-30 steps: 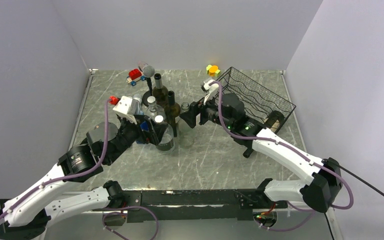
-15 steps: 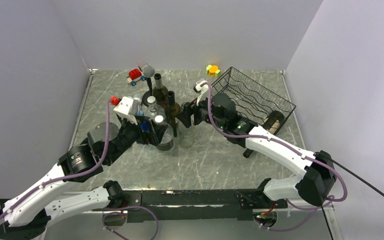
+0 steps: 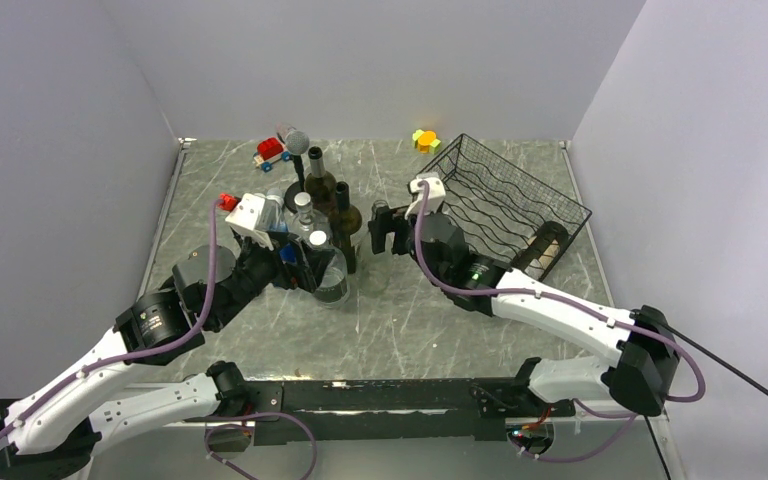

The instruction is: Put the wine bottle on the wine rack

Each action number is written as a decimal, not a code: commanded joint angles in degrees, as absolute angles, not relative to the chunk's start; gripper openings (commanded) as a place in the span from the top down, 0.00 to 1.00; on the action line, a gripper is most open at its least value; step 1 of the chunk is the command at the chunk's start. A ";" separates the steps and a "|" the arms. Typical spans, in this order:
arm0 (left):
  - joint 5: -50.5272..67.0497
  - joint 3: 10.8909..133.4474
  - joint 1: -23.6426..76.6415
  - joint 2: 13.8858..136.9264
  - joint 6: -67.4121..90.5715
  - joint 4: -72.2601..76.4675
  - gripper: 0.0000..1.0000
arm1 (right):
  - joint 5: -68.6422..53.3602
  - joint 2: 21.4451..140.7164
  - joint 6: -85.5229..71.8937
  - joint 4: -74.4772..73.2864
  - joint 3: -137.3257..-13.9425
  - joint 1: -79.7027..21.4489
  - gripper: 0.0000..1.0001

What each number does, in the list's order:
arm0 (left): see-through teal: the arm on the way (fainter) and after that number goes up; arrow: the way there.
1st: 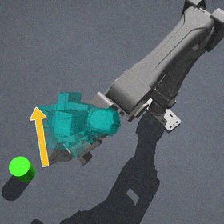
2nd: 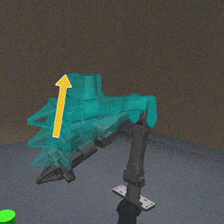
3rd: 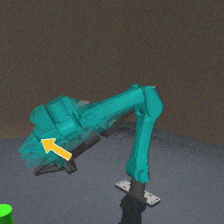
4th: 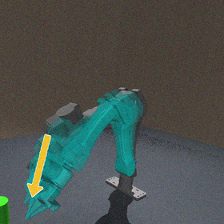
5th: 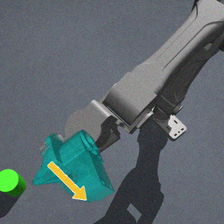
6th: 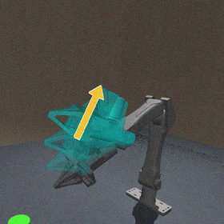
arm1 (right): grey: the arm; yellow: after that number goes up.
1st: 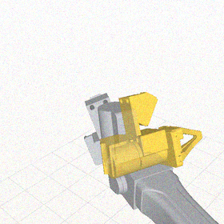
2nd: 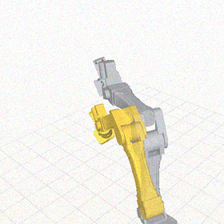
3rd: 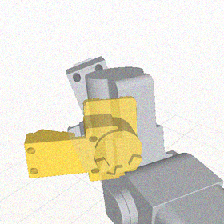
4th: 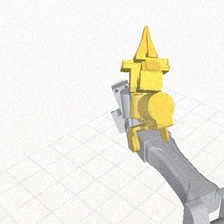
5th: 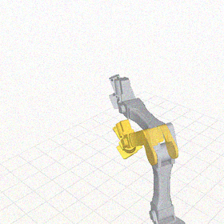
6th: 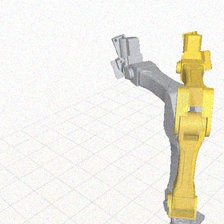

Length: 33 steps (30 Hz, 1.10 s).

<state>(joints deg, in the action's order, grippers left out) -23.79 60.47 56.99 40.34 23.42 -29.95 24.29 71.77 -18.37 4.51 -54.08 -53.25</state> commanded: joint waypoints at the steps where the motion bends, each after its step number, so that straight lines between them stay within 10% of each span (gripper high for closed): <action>1: -23.22 62.38 57.14 40.10 23.89 -29.70 0.01 | 45.04 69.57 -26.58 1.90 -55.62 -54.57 0.14; 9: -22.93 62.83 57.14 39.75 24.00 -30.07 0.01 | 56.32 75.11 -33.19 -12.94 -67.42 -54.01 0.12; 33: -22.95 63.04 57.13 40.08 24.43 -30.02 0.01 | 36.81 72.80 -39.41 -18.85 -69.88 -52.12 0.11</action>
